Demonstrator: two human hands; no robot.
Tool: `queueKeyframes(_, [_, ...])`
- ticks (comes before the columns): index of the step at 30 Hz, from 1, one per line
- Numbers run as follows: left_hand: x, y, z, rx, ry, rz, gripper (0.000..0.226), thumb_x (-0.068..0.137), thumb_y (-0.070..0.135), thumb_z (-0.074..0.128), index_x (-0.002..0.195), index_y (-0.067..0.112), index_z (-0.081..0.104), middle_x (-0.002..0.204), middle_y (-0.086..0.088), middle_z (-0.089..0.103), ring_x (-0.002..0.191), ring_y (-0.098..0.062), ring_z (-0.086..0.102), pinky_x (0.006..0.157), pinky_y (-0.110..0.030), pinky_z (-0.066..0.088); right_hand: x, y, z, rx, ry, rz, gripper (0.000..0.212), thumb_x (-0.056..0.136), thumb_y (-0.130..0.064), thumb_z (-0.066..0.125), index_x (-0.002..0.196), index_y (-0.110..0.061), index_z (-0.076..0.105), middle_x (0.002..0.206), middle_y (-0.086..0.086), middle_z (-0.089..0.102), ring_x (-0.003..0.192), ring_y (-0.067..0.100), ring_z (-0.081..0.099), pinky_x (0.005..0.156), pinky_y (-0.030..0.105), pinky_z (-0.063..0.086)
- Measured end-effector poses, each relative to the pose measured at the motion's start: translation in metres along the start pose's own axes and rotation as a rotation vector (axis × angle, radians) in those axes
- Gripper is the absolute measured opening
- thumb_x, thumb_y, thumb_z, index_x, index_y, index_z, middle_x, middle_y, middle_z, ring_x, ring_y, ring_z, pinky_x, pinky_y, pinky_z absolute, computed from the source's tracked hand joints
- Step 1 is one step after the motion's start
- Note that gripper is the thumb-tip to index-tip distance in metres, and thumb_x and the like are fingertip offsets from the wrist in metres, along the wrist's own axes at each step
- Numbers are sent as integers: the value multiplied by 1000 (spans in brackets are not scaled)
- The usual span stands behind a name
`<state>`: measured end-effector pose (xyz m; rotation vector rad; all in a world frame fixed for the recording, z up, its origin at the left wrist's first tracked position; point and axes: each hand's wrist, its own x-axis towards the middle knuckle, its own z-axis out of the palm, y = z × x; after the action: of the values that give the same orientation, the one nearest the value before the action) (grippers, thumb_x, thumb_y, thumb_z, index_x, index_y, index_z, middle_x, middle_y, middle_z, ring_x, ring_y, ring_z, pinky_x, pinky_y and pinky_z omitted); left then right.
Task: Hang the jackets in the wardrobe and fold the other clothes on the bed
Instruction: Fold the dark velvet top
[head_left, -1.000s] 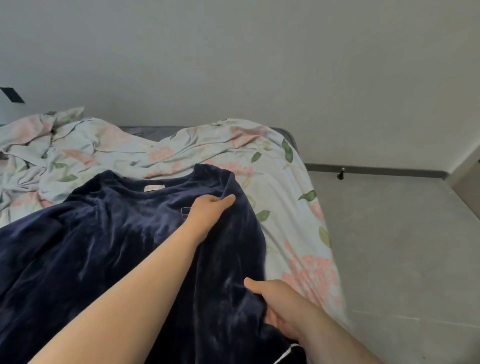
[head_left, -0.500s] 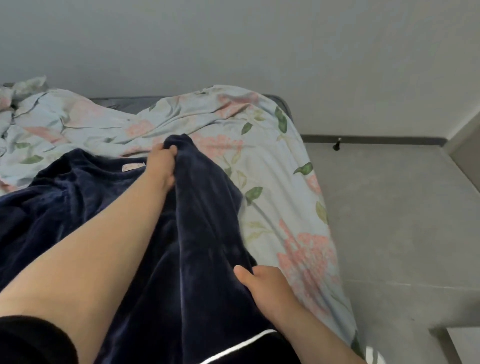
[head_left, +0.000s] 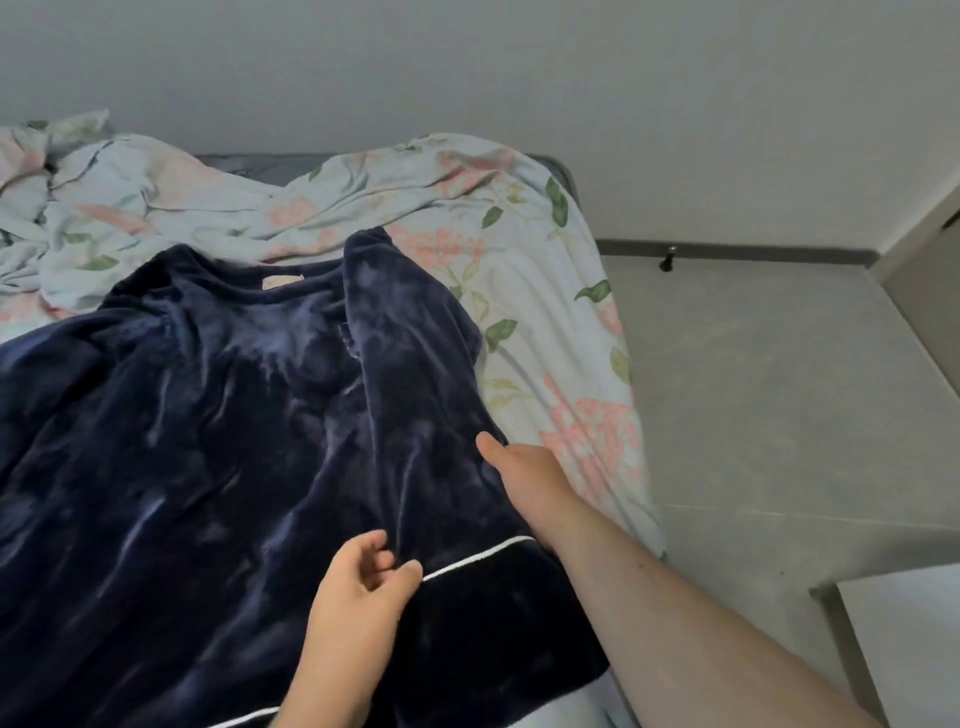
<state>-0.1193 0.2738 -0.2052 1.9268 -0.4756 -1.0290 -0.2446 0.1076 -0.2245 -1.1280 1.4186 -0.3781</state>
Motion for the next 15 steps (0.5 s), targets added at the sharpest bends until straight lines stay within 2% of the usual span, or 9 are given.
queueKeyframes(2, [-26, -12, -7, 204, 0, 13, 24, 78, 26, 79, 98, 28, 65, 83, 4, 72, 77, -4, 66, 73, -26, 49, -10, 0, -5, 141, -75, 54, 41, 87, -54, 64, 81, -14, 72, 90, 8, 74, 84, 22, 70, 79, 32, 55])
queueKeyframes(4, [-37, -10, -12, 325, -67, 70, 18, 77, 34, 78, 90, 30, 66, 81, 9, 72, 73, -3, 67, 72, -29, 51, -27, 6, -13, 297, -198, 24, 38, 88, -48, 65, 98, -13, 74, 102, 7, 76, 96, 23, 72, 93, 39, 54])
queueKeyframes(5, [-38, -9, -13, 341, -111, 84, 17, 77, 33, 78, 88, 31, 66, 81, 12, 72, 72, -2, 67, 71, -28, 51, -37, 13, -19, 309, -243, -14, 39, 86, -46, 67, 102, -12, 74, 105, 7, 76, 100, 24, 71, 95, 39, 53])
queueKeyframes(8, [-37, -13, -17, 295, -197, 77, 14, 85, 17, 72, 90, 26, 62, 81, 16, 72, 72, -1, 68, 68, -26, 52, -73, 35, -40, 209, -263, -98, 29, 75, -35, 74, 97, -15, 75, 101, 8, 76, 94, 24, 73, 85, 38, 57])
queueKeyframes(10, [-37, -17, -19, 110, -266, -7, 15, 91, 7, 63, 99, 20, 61, 91, 3, 74, 83, -15, 72, 73, -34, 56, -92, 50, -51, 140, -226, -141, 21, 73, -28, 75, 91, -17, 75, 96, 8, 76, 88, 26, 74, 81, 39, 58])
queueKeyframes(12, [-44, -24, -17, 34, -299, -38, 18, 92, 1, 59, 102, 16, 60, 94, -6, 74, 86, -25, 72, 72, -36, 56, -104, 56, -54, 41, -117, -193, 3, 80, -25, 74, 77, -26, 73, 78, -6, 74, 73, 13, 71, 67, 26, 57])
queueKeyframes(13, [-46, -29, -13, 84, -266, -12, 17, 91, 2, 61, 99, 17, 60, 92, -7, 73, 85, -25, 71, 70, -33, 55, -105, 61, -52, -39, -32, -224, 18, 84, -25, 72, 67, -30, 68, 66, -12, 67, 60, 3, 62, 57, 15, 48])
queueKeyframes(14, [-48, -34, -7, 151, -201, 15, 17, 89, 5, 64, 95, 21, 60, 89, -7, 72, 83, -22, 70, 68, -27, 52, -108, 60, -49, -102, 54, -264, 26, 87, -28, 70, 62, -30, 62, 62, -14, 58, 54, 1, 53, 53, 12, 41])
queueKeyframes(15, [-50, -37, -1, 232, -136, 53, 17, 87, 9, 67, 91, 24, 59, 86, -5, 70, 81, -20, 67, 65, -24, 48, -109, 65, -46, -97, 72, -253, 24, 87, -33, 70, 66, -30, 59, 66, -14, 56, 54, 1, 52, 52, 11, 40])
